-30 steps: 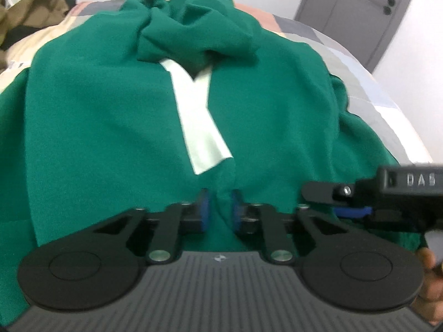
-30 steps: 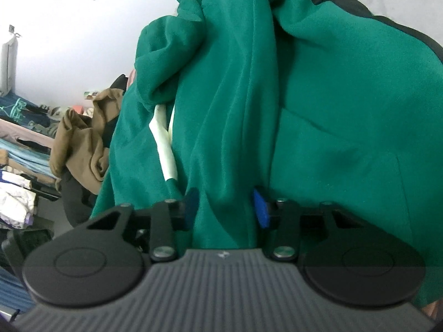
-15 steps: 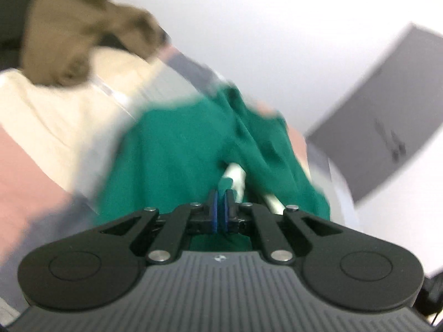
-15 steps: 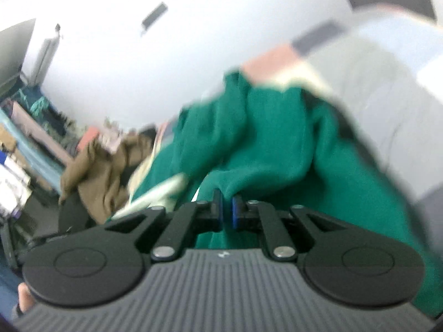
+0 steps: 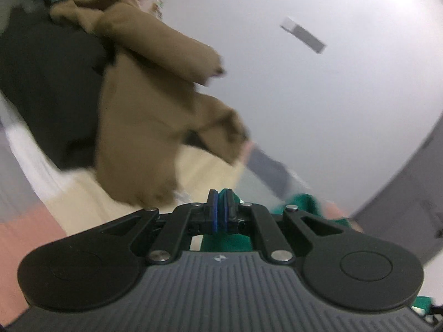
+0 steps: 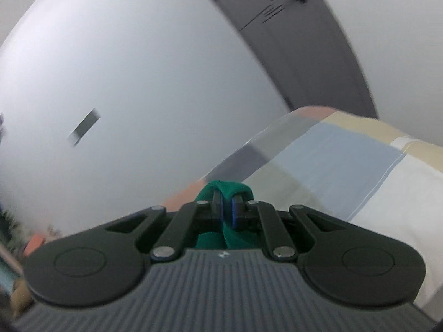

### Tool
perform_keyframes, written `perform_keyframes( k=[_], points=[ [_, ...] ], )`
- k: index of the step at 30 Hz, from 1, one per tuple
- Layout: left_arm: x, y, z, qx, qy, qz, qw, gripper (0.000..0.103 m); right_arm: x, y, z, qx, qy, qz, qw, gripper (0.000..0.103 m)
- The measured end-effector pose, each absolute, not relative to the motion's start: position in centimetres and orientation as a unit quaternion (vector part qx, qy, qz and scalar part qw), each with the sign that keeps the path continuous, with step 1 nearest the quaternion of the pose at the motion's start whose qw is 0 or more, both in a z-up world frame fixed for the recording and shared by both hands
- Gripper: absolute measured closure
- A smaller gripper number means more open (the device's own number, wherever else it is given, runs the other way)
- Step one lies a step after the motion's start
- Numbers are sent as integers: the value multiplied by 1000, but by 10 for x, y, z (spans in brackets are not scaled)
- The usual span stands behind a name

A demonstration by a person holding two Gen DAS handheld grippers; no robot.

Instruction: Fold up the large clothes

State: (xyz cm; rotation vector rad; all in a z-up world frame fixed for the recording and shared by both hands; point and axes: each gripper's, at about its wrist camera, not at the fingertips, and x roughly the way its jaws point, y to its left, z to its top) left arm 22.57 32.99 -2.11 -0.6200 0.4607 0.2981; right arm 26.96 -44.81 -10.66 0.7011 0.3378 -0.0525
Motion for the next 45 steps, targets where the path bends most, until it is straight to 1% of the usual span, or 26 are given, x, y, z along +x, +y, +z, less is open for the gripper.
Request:
perform_keyframes(
  k=[3, 6, 12, 16, 19, 20, 21, 22, 23, 24, 25, 26, 29, 30, 33, 38, 41, 45],
  points=[
    [239, 350, -48, -296, 236, 192, 906, 98, 292, -463, -133, 346, 172, -74, 920, 95],
    [254, 366, -83, -306, 271, 217, 886, 98, 307, -481, -167, 376, 189, -100, 902, 95],
    [279, 379, -132, -290, 326, 257, 862, 98, 333, -492, -219, 350, 276, -137, 885, 94],
    [280, 379, -140, -287, 342, 253, 858, 97, 333, -468, -221, 310, 284, -138, 897, 92],
    [273, 377, -130, -286, 344, 250, 859, 97, 327, -457, -212, 282, 285, -133, 906, 90],
    [270, 377, -126, -285, 342, 244, 862, 95, 324, -455, -209, 273, 286, -131, 909, 87],
    [268, 375, -119, -282, 340, 238, 865, 85, 320, -453, -205, 266, 287, -127, 911, 83],
    [264, 373, -112, -278, 338, 229, 869, 78, 316, -450, -199, 261, 288, -126, 913, 71],
    [260, 369, -106, -273, 335, 221, 874, 55, 310, -449, -194, 257, 285, -125, 915, 55],
    [252, 364, -98, -269, 324, 206, 883, 47, 303, -448, -188, 254, 280, -123, 918, 46],
    [247, 361, -90, -267, 316, 192, 890, 46, 295, -448, -182, 252, 274, -118, 921, 37],
    [241, 357, -84, -265, 312, 177, 895, 44, 291, -447, -178, 253, 268, -110, 923, 36],
    [230, 338, -67, -259, 312, 126, 905, 35, 267, -446, -159, 256, 256, -86, 928, 36],
    [227, 329, -62, -252, 311, 105, 910, 30, 262, -444, -153, 252, 253, -81, 931, 36],
    [228, 301, -55, -214, 326, 70, 918, 23, 245, -433, -136, 221, 239, -55, 944, 35],
    [241, 273, -74, -132, 388, 83, 908, 22, 239, -401, -141, 96, 259, -1, 961, 22],
    [250, 273, -91, -105, 417, 98, 898, 22, 246, -385, -157, 20, 290, 2, 957, 22],
    [255, 280, -100, -107, 414, 90, 899, 22, 262, -372, -177, -50, 314, -16, 948, 22]
  ],
)
